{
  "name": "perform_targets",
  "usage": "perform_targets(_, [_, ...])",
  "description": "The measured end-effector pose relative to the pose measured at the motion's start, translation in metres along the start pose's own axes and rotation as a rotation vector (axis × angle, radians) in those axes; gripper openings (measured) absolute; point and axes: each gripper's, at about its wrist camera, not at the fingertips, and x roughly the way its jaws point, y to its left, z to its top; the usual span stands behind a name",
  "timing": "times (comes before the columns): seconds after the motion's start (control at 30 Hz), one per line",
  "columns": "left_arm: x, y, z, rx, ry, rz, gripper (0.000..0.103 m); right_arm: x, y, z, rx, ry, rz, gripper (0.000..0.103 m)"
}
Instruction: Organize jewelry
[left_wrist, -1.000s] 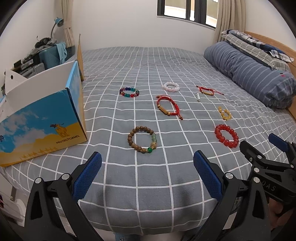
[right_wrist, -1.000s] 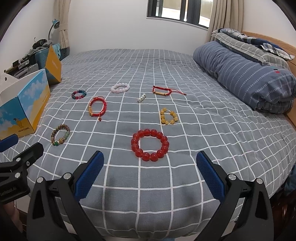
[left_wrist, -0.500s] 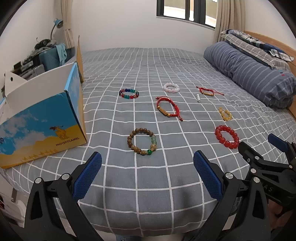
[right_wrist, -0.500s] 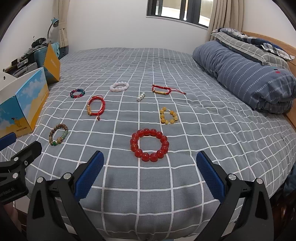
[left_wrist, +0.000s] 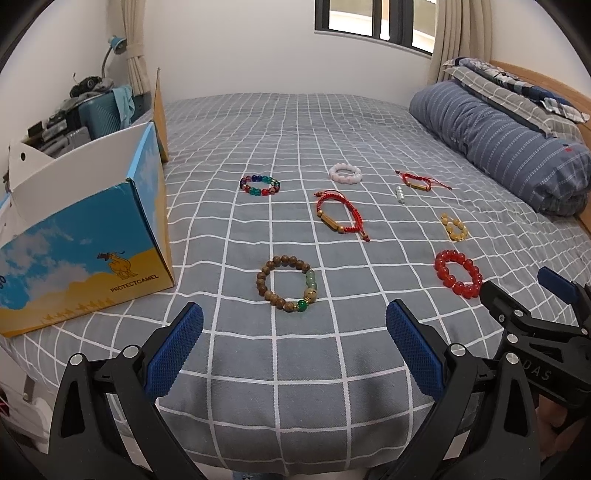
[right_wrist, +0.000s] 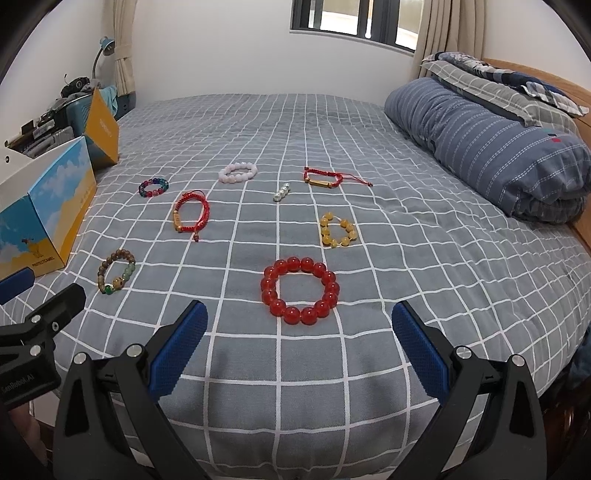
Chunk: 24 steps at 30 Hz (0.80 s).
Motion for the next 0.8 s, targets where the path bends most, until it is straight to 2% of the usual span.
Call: perform_targets(0.8, [0.0076, -0.001, 0.0008, 0.012, 0.009, -0.003, 0.097, 0.0062, -0.0025, 0.0056, -0.002, -0.001, -0.001, 0.096])
